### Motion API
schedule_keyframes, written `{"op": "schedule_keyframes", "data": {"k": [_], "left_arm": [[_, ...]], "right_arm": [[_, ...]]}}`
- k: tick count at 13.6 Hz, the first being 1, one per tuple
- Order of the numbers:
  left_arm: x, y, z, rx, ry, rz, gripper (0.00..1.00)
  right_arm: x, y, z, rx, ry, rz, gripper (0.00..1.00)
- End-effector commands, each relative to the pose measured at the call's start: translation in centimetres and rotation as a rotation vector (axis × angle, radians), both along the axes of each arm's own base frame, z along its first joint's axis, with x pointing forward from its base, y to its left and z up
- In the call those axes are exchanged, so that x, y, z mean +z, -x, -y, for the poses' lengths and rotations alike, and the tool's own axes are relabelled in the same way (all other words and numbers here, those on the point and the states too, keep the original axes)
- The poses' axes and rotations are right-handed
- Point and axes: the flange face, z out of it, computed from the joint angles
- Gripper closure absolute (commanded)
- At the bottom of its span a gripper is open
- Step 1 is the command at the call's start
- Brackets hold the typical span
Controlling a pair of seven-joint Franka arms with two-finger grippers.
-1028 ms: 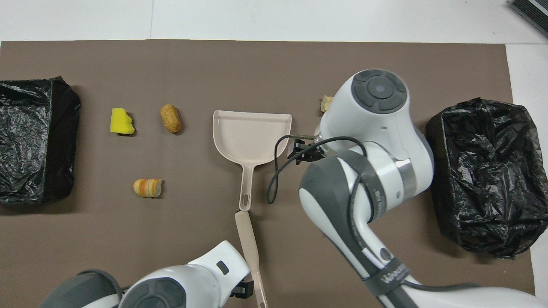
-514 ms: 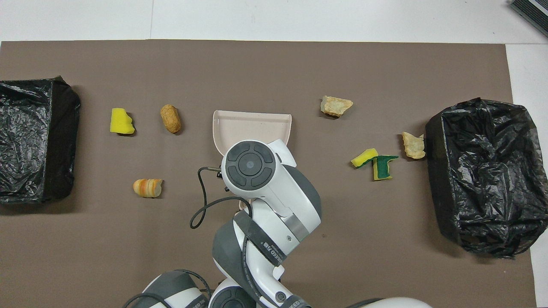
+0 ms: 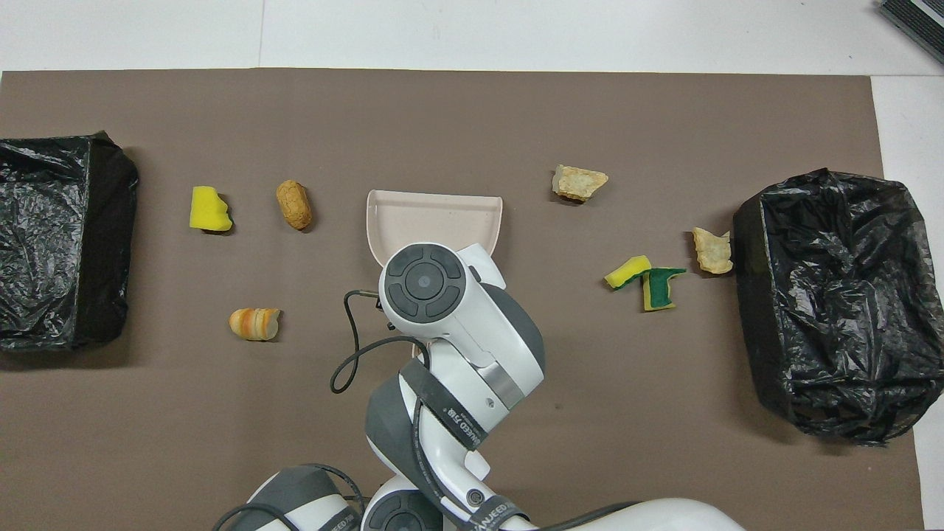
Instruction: Sweep and dump trash in bin
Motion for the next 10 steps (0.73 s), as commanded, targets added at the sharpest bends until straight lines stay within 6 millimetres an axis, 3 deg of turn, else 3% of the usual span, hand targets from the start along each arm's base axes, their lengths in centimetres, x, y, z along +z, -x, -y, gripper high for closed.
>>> {"op": "schedule_keyframes", "data": {"k": [1, 2, 6, 10], "left_arm": [[2.0, -1.8, -1.8, -0.052, -0.029, -0.068, 1.0], [2.8, -2.4, -2.8, -0.084, -0.031, -0.086, 1.0], [7.3, -6.6, -10.9, -0.129, -0.017, -0.109, 1.0], [8.2, -11.8, -18.6, -0.113, -0.074, -0.051, 1.0]], "right_arm": [[-1.6, 0.6, -1.4, 0.017, 0.002, 0.01, 0.14], [-1.6, 0.6, -1.5, 0.013, -0.004, 0.011, 0.18], [-2.5, 0.8, -1.5, 0.013, -0.008, 0.008, 0.19], [-2.7, 1.2, -1.5, 0.013, -0.008, 0.009, 0.23]]}}
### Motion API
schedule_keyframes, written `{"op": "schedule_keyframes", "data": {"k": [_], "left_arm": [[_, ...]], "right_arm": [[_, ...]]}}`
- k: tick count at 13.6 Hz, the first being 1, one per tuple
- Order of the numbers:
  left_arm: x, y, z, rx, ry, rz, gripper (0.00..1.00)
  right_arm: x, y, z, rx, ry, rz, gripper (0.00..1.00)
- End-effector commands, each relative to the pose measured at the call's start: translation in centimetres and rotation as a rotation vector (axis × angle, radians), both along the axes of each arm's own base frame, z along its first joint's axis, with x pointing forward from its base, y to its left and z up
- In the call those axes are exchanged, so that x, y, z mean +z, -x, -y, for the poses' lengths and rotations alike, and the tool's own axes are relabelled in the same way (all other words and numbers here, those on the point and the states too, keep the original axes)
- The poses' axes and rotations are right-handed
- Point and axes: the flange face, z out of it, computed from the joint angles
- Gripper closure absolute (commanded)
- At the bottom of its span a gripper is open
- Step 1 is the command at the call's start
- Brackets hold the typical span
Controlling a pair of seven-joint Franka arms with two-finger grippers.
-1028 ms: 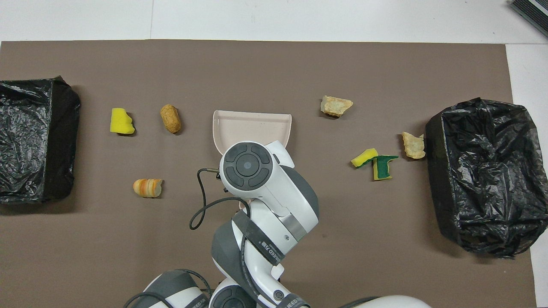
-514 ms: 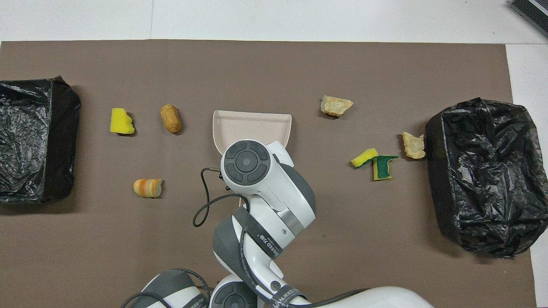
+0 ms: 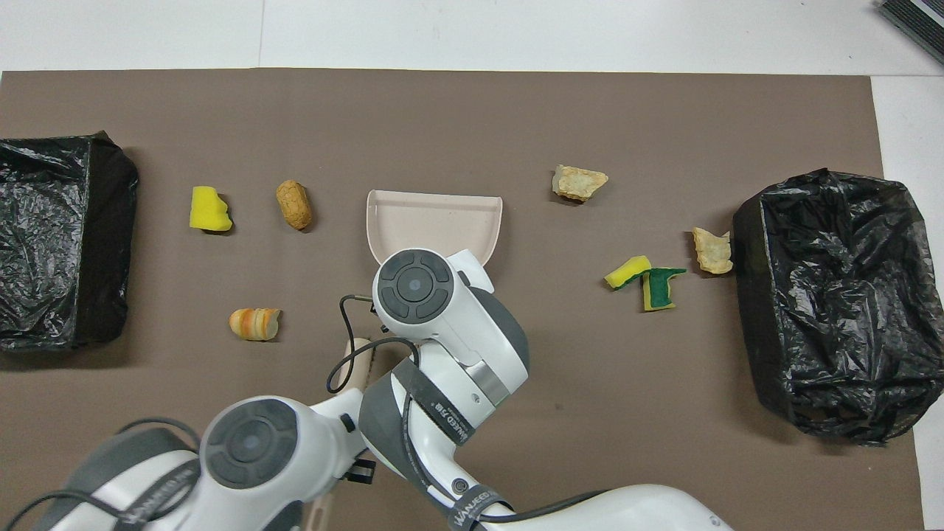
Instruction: Sweep and dump trash in bin
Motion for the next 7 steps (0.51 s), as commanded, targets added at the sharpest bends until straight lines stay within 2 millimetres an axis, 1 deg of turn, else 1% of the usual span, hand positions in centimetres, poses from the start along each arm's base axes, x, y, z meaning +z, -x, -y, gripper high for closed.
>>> {"op": "schedule_keyframes", "data": {"k": [1, 3, 4, 5, 6, 7], "left_arm": [[0.2, -3.6, -4.1, 0.008, -0.03, 0.029, 1.0], [0.3, -8.2, -8.0, -0.033, 0.006, 0.06, 1.0], [0.8, -11.0, -10.4, -0.039, 0.026, 0.095, 1.0], [0.7, -13.8, -13.3, -0.038, 0.034, 0.116, 1.0], [0.5, -16.1, -15.1, -0.06, 0.028, 0.134, 1.0], [0.2, -18.4, -16.3, -0.1, 0.001, 0.145, 1.0]], "right_arm": [[0.2, 0.3, 0.3, -0.002, 0.003, 0.018, 0.35], [0.1, 0.4, 0.3, 0.003, 0.009, 0.013, 0.71], [0.2, 0.4, 0.4, 0.008, 0.013, 0.015, 0.91], [0.3, 0.4, 0.4, 0.022, 0.016, 0.019, 1.0], [0.5, 0.3, 0.4, 0.037, 0.021, 0.022, 1.0], [0.8, 0.3, 0.3, 0.051, 0.02, 0.026, 1.0]]}}
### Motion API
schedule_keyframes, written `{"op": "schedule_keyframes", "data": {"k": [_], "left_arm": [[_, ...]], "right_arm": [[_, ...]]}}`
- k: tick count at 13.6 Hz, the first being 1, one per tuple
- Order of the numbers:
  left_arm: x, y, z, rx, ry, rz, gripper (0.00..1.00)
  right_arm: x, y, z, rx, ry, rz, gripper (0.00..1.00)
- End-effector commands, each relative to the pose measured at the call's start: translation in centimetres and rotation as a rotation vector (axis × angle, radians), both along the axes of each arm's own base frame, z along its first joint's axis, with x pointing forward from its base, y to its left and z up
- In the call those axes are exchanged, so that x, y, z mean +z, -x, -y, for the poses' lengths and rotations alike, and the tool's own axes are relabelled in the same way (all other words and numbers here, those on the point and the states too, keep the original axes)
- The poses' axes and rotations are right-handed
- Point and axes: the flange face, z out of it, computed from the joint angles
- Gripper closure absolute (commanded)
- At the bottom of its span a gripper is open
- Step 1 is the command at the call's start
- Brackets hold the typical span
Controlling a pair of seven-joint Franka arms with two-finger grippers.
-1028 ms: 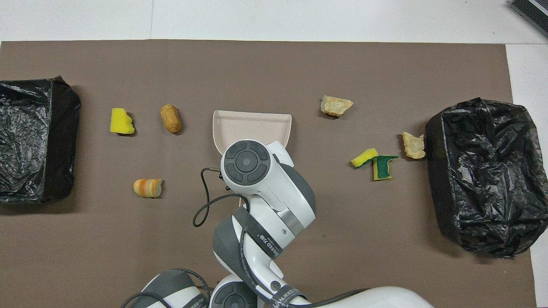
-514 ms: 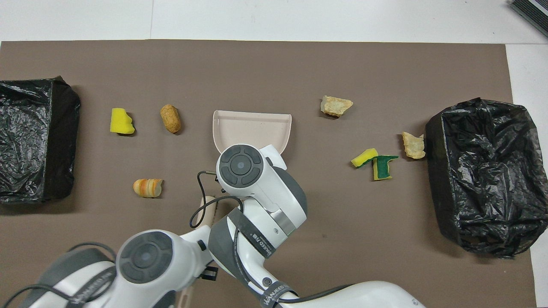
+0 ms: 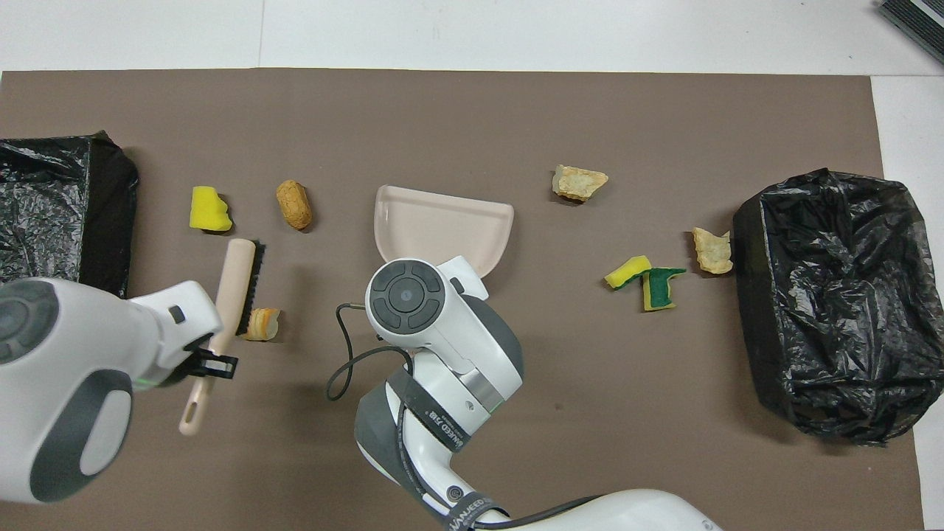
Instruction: Sweep and dump trash in bin
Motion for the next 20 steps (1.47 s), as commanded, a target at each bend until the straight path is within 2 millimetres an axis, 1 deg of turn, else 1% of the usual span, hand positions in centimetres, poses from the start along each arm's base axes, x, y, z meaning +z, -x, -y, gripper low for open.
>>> {"op": "schedule_keyframes", "data": {"k": [1, 2, 3, 4, 5, 6, 7, 8, 10, 11, 12, 13, 14, 15, 17, 18, 19, 20], "left_arm": [[-1.1, -7.5, -3.4, -0.071, -0.059, 0.022, 1.0], [-1.2, -9.5, -4.4, -0.062, -0.062, 0.031, 1.0], [-1.2, -11.2, -4.7, -0.063, -0.061, 0.051, 1.0], [-1.8, -13.1, -6.1, -0.058, -0.061, 0.067, 1.0], [-2.5, -14.4, -6.6, -0.074, -0.058, 0.08, 1.0], [-3.6, -15.4, -6.9, -0.094, -0.057, 0.094, 1.0], [-4.4, -16.4, -7.5, -0.123, -0.055, 0.128, 1.0], [-4.8, -16.9, -8.0, -0.185, -0.063, 0.156, 1.0], [-5.5, -17.3, -9.9, -0.353, -0.083, 0.155, 1.0], [-6.1, -17.3, -10.9, -0.422, -0.083, 0.14, 1.0], [-6.1, -17.3, -11.8, -0.498, -0.08, 0.138, 1.0], [-6.3, -17.2, -11.8, -0.546, -0.072, 0.126, 1.0], [-6.6, -16.9, -11.7, -0.552, -0.066, 0.107, 1.0], [-6.8, -16.5, -11.6, -0.551, -0.06, 0.088, 1.0], [-7.0, -15.7, -10.5, -0.569, -0.045, 0.025, 1.0], [-7.0, -15.1, -8.9, -0.587, -0.033, -0.023, 1.0], [-7.0, -14.2, -7.5, -0.599, -0.021, -0.078, 1.0], [-6.8, -13.1, -6.7, -0.604, -0.011, -0.119, 1.0]], "right_arm": [[1.4, 0.2, 0.4, 0.067, 0.006, 0.027, 1.0], [2.5, 0.1, 0.9, 0.132, 0.013, 0.042, 1.0], [3.7, 0.0, 1.5, 0.184, 0.014, 0.047, 1.0], [4.9, -0.5, 2.4, 0.253, 0.009, 0.061, 1.0], [6.0, -1.5, 3.8, 0.324, 0.003, 0.073, 1.0], [7.0, -2.4, 5.4, 0.39, 0.001, 0.084, 1.0], [7.7, -2.8, 6.6, 0.449, 0.007, 0.078, 1.0], [8.0, -3.4, 7.7, 0.541, 0.011, 0.072, 1.0], [8.3, -4.5, 10.5, 0.718, 0.02, 0.038, 1.0], [8.4, -5.2, 12.3, 0.797, 0.024, 0.016, 1.0], [8.3, -5.6, 13.5, 0.9, 0.021, 0.004, 1.0], [8.1, -5.8, 14.3, 0.989, 0.018, -0.012, 1.0], [7.8, -6.2, 15.5, 1.043, 0.017, -0.02, 1.0], [7.4, -6.4, 16.2, 1.101, 0.014, -0.023, 1.0], [7.2, -6.4, 16.9, 1.239, 0.008, -0.027, 1.0], [7.0, -6.3, 17.4, 1.293, 0.004, -0.034, 1.0], [6.9, -6.2, 17.7, 1.347, 0.001, -0.037, 1.0], [6.7, -6.2, 17.9, 1.403, 0.002, -0.042, 1.0]]}}
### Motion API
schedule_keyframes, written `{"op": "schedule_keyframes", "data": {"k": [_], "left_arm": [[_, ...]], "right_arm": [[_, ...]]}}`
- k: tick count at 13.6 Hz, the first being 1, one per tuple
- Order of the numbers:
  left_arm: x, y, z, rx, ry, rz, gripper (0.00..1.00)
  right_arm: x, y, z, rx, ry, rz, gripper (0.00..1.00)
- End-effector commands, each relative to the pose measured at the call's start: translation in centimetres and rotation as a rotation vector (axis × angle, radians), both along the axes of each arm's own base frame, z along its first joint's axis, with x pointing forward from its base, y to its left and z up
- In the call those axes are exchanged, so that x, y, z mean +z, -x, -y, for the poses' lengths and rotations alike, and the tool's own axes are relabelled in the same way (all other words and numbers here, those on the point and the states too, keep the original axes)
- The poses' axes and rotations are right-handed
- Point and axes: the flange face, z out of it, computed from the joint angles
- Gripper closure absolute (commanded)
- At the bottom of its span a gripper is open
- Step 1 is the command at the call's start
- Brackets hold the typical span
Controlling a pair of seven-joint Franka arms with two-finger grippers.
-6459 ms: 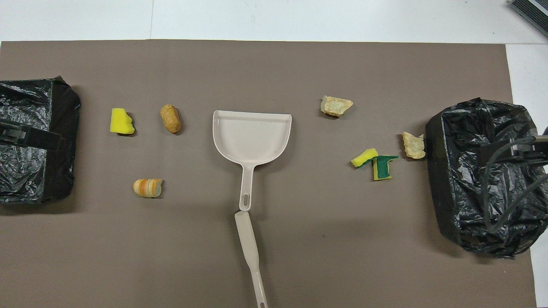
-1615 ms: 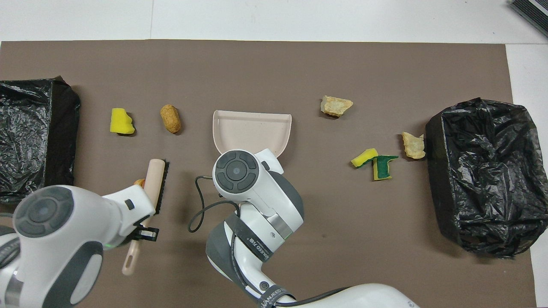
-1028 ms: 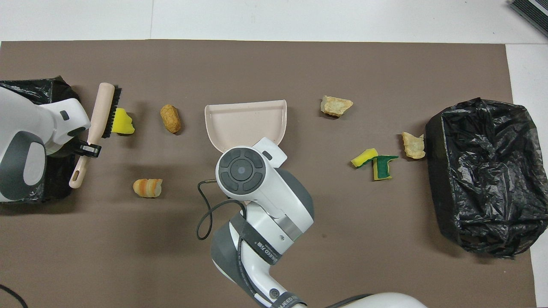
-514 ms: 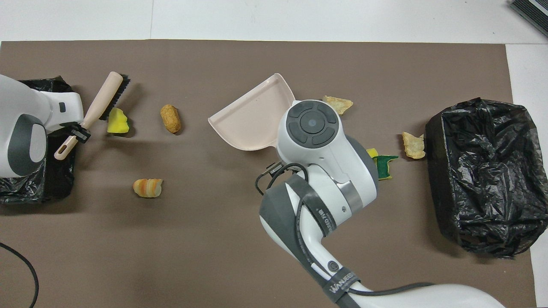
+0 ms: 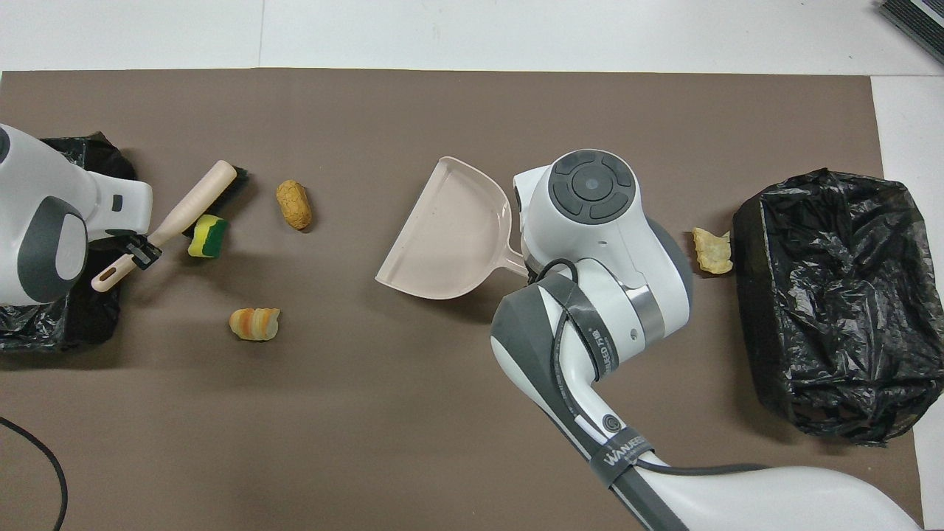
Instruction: Sweep and dump trash in bin
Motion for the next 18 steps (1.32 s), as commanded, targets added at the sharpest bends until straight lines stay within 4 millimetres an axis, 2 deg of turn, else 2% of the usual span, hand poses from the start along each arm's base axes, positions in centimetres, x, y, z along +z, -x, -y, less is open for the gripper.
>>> {"op": "schedule_keyframes", "data": {"k": [1, 3, 4, 6, 7, 9, 10, 12, 14, 15, 18], "left_arm": [[1.4, 3.3, 2.8, -0.027, -0.021, -0.1, 1.0], [2.4, 6.1, 5.1, -0.011, -0.039, -0.158, 1.0], [3.5, 6.9, 6.0, 0.002, -0.049, -0.172, 1.0], [6.4, 7.1, 6.7, 0.005, -0.048, -0.123, 1.0], [7.2, 6.6, 6.6, -0.004, -0.043, -0.096, 1.0], [8.0, 4.5, 6.5, -0.035, -0.025, 0.006, 1.0], [7.2, 3.2, 6.7, -0.114, -0.01, 0.066, 1.0], [6.9, 2.1, 6.6, -0.152, -0.009, 0.098, 1.0], [6.1, -1.4, 6.8, -0.157, -0.01, 0.132, 1.0], [5.3, -3.0, 6.8, -0.16, -0.013, 0.14, 1.0], [2.9, -5.8, 7.6, -0.249, -0.063, 0.221, 1.0]], "right_arm": [[0.3, 0.8, 1.6, 0.165, 0.016, 0.004, 1.0], [-0.3, 1.2, 2.8, 0.256, 0.026, -0.015, 1.0], [-0.5, 1.3, 3.6, 0.309, 0.036, -0.019, 1.0], [-0.6, 1.5, 3.8, 0.403, 0.047, -0.027, 1.0], [-0.8, 2.2, 3.3, 0.44, 0.074, -0.028, 1.0], [-0.5, 4.3, 1.7, 0.508, 0.141, -0.02, 1.0], [-0.5, 4.5, 1.8, 0.51, 0.149, -0.027, 1.0], [-0.5, 4.8, 1.7, 0.514, 0.152, -0.025, 1.0], [-0.7, 4.8, 1.5, 0.499, 0.151, -0.019, 1.0], [-1.1, 5.3, 0.5, 0.503, 0.157, -0.021, 1.0], [-2.1, 6.1, -1.0, 0.476, 0.191, -0.016, 1.0]]}}
